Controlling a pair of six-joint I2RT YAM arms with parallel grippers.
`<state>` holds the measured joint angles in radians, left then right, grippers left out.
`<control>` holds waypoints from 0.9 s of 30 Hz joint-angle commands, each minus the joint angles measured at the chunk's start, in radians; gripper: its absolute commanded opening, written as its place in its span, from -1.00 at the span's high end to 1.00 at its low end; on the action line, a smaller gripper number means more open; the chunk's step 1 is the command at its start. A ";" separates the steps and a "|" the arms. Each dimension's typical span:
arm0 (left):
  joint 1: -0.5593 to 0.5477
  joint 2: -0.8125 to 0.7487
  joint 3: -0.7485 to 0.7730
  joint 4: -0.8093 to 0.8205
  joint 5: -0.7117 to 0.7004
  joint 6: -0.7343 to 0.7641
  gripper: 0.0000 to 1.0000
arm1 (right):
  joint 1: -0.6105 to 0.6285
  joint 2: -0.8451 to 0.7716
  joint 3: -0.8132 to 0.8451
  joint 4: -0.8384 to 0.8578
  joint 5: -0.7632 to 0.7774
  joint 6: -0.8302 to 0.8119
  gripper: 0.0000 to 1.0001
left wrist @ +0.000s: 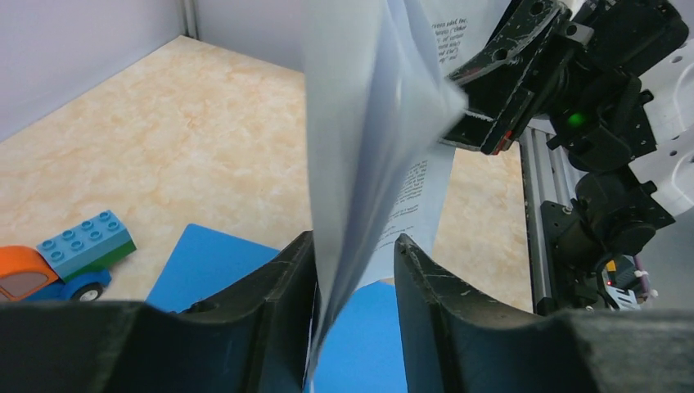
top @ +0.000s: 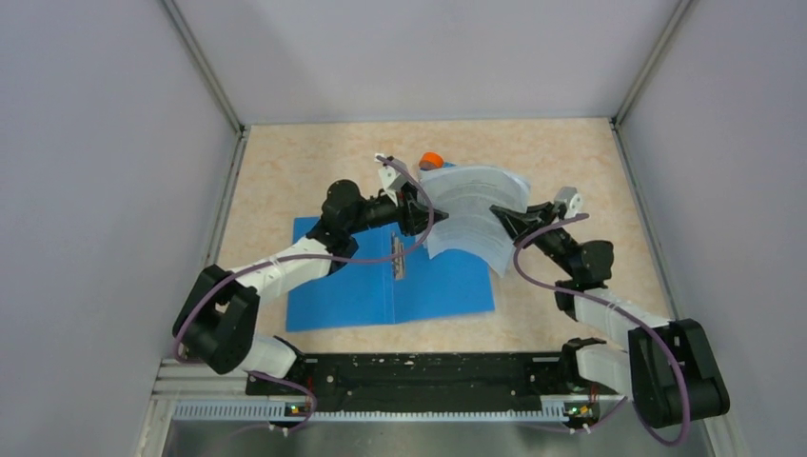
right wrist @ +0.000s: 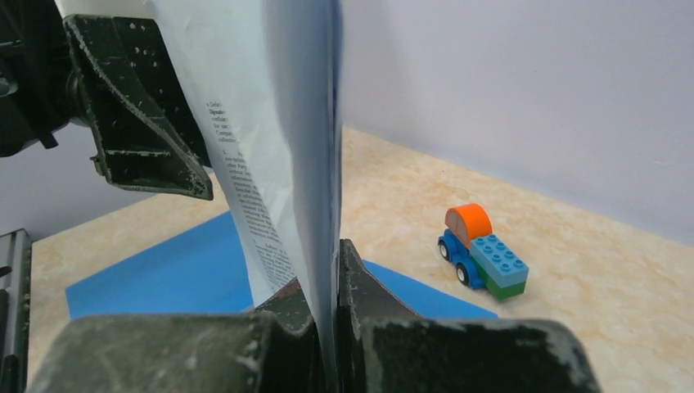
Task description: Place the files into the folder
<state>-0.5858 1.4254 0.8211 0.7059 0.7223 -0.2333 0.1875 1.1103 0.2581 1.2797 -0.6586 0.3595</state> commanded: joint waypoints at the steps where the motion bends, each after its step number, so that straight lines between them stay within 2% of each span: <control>1: -0.009 0.013 -0.042 0.121 -0.066 0.004 0.06 | -0.036 0.020 -0.006 0.134 0.000 -0.007 1.00; 4: -0.010 0.033 -0.038 0.124 -0.054 -0.001 -0.01 | -0.047 0.036 -0.016 0.163 -0.013 0.006 1.00; 12: -0.024 0.076 -0.031 0.148 -0.041 -0.008 0.02 | -0.062 0.076 -0.035 0.224 -0.051 0.049 1.00; 16: -0.029 0.088 -0.029 0.160 -0.041 -0.014 0.03 | -0.067 0.079 -0.051 0.228 -0.044 0.060 0.74; 19: -0.036 0.101 -0.031 0.178 -0.039 -0.028 0.05 | -0.071 0.074 -0.070 0.238 -0.031 0.064 0.48; 27: -0.055 0.125 -0.039 0.209 -0.043 -0.044 0.10 | -0.102 0.045 -0.114 0.250 -0.001 0.082 0.22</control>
<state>-0.6315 1.5475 0.7822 0.8352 0.6823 -0.2626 0.1062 1.1839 0.1604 1.4639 -0.6743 0.4301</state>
